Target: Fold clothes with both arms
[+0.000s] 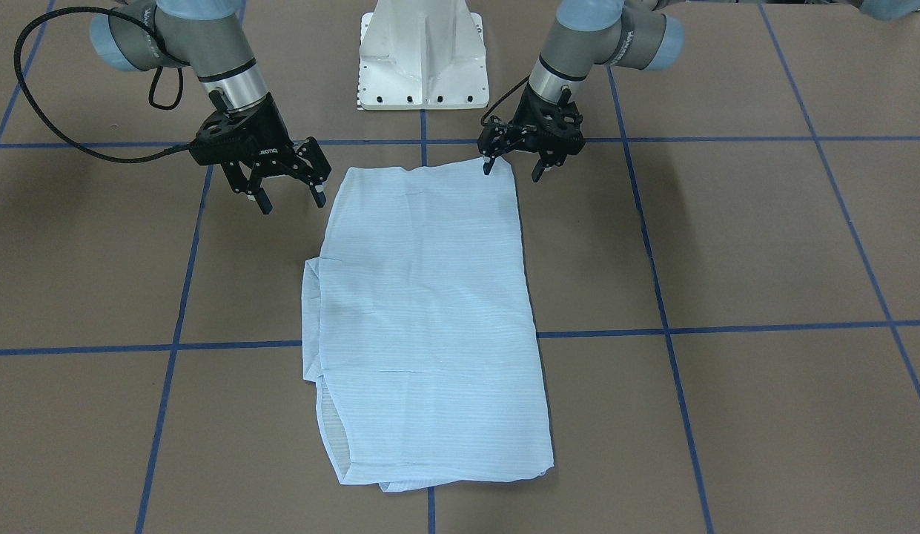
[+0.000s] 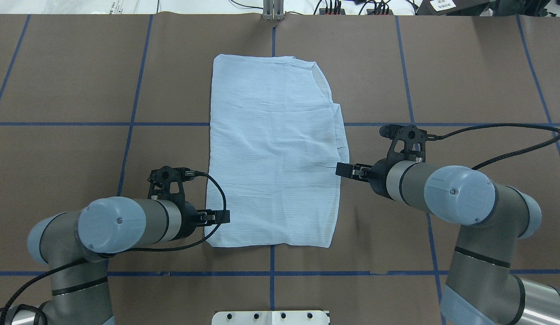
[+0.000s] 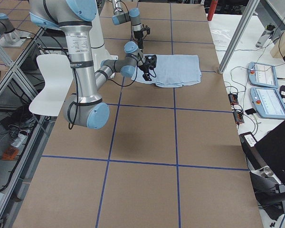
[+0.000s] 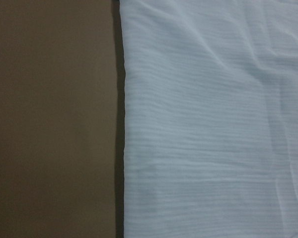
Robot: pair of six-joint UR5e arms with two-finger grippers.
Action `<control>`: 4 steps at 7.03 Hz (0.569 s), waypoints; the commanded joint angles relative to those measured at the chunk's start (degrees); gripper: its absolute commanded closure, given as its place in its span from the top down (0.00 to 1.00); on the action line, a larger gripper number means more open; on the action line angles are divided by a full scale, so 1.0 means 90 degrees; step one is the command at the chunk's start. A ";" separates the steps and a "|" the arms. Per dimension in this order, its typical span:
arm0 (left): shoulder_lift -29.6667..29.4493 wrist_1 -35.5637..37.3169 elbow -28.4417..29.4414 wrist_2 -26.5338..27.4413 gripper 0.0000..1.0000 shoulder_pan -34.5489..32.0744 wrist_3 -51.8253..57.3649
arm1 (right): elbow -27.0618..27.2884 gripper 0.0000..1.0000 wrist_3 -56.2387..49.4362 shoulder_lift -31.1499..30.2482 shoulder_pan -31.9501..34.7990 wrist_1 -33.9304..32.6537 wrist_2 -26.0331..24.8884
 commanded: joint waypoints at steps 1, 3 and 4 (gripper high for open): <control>-0.0029 0.0012 0.0259 0.0056 0.91 0.0088 -0.0036 | -0.0017 1.00 0.0004 0.0011 -0.0072 0.0002 -0.0079; -0.0058 0.0003 0.0270 0.0046 0.82 0.0107 -0.0036 | -0.0036 1.00 0.0004 0.0021 -0.0082 0.0002 -0.0079; -0.0068 0.0003 0.0280 0.0046 0.79 0.0214 -0.0036 | -0.0036 1.00 0.0004 0.0021 -0.0082 0.0002 -0.0079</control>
